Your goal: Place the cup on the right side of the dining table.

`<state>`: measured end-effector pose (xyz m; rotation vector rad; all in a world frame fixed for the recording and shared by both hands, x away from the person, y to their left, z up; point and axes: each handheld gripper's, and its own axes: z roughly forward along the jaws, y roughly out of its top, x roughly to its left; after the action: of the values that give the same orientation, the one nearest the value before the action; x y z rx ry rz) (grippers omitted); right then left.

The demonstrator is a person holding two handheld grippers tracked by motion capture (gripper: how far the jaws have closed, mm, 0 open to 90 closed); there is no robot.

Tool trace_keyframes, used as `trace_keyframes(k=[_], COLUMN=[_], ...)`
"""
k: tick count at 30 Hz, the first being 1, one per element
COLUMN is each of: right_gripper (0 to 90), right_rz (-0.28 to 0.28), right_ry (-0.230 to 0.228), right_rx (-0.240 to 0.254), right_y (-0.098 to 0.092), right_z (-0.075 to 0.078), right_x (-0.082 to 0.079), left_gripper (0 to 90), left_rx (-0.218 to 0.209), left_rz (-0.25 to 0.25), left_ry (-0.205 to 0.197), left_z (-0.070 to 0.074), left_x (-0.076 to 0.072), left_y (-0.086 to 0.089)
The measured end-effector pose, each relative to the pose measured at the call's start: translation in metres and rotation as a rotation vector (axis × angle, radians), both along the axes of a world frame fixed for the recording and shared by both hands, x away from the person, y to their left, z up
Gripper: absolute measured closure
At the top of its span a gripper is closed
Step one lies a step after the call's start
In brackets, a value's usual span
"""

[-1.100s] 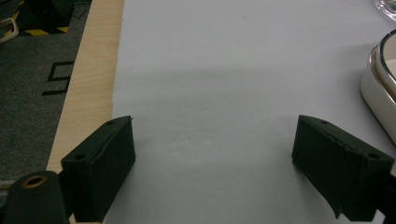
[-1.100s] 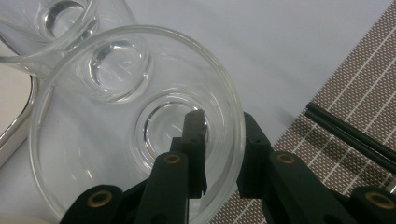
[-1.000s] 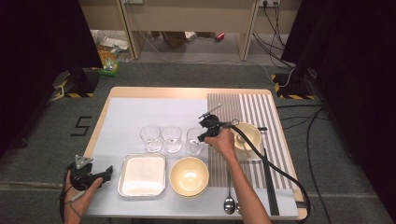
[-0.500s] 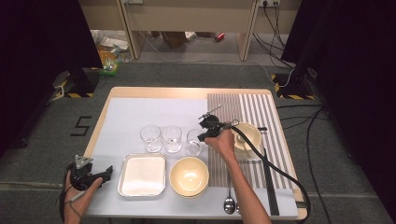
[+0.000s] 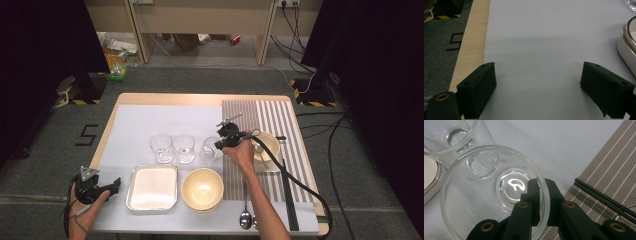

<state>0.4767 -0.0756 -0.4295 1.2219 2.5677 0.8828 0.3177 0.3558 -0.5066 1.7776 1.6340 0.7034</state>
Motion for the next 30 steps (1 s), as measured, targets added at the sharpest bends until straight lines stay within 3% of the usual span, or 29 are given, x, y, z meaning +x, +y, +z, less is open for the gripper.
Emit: trace_keyframes(k=[11,30], right_gripper=[85.3,84.7], right_rz=[-0.001,-0.022], right_ry=[-0.031,0.012], right_rx=[0.015,0.007], right_y=[-0.0022,-0.0003], right_z=[0.0011,-0.0043], right_x=[0.0021,0.0079], left_gripper=[12.1,12.1], left_rx=[0.0,0.004], left_rz=[0.0,0.003], left_ry=[0.0,-0.001], left_z=[0.0,0.0], left_x=[0.0,-0.0001], left_y=[0.0,-0.0004])
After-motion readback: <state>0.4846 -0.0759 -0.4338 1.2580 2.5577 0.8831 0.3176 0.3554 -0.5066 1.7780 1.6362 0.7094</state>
